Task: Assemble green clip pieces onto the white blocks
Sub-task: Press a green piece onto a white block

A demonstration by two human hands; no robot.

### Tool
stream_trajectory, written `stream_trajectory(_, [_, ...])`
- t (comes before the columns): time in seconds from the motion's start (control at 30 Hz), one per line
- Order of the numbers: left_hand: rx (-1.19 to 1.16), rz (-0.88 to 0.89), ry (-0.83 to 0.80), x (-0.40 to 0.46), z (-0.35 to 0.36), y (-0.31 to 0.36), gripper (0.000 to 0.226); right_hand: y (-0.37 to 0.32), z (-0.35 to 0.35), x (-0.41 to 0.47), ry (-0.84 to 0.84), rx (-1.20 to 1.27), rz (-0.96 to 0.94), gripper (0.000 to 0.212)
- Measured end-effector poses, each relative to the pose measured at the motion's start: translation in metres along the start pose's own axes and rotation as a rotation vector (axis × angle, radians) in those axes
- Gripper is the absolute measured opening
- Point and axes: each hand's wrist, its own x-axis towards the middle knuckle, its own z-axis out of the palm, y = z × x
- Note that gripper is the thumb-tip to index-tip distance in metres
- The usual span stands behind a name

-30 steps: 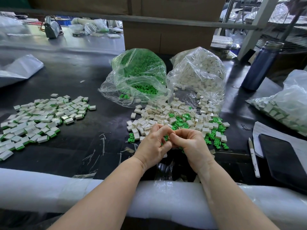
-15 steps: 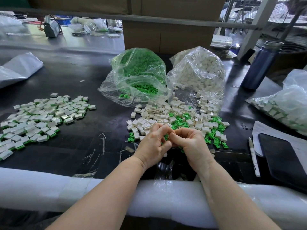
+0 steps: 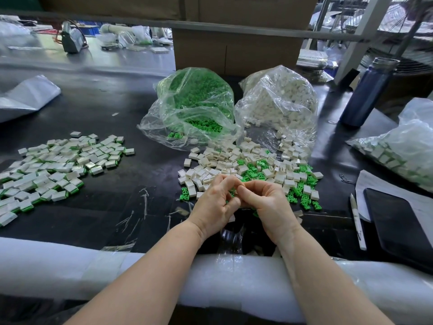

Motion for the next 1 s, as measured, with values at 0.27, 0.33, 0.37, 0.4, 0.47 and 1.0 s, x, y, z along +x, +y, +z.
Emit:
stream_trajectory(0.27, [0.041, 0.008, -0.020, -0.0005, 0.0005, -0.0005, 0.019, -0.0018, 0.0011, 0.0010, 0.022, 0.040, 0.045, 0.011])
stream_trajectory(0.33, [0.046, 0.009, -0.025, -0.0005, 0.0001, 0.0002, 0.019, -0.0027, 0.0014, 0.0008, 0.022, 0.032, 0.052, 0.011])
stream_trajectory(0.37, [0.045, 0.009, -0.027, -0.0006, -0.0001, 0.0008, 0.019, -0.0031, 0.0014, 0.0007, 0.022, 0.026, 0.054, 0.013])
stream_trajectory(0.4, [0.042, 0.009, -0.028, -0.0005, -0.0001, 0.0013, 0.019, -0.0038, 0.0018, 0.0003, 0.021, 0.022, 0.059, 0.015])
stream_trajectory(0.47, [0.046, 0.009, -0.028, -0.0006, -0.0001, 0.0017, 0.019, -0.0045, 0.0020, -0.0003, 0.027, 0.025, 0.062, 0.019])
stream_trajectory(1.0, [-0.169, -0.095, 0.158, 0.0000, -0.0030, -0.0004, 0.012, -0.0008, 0.0036, 0.0002, 0.188, -0.478, -0.318, 0.013])
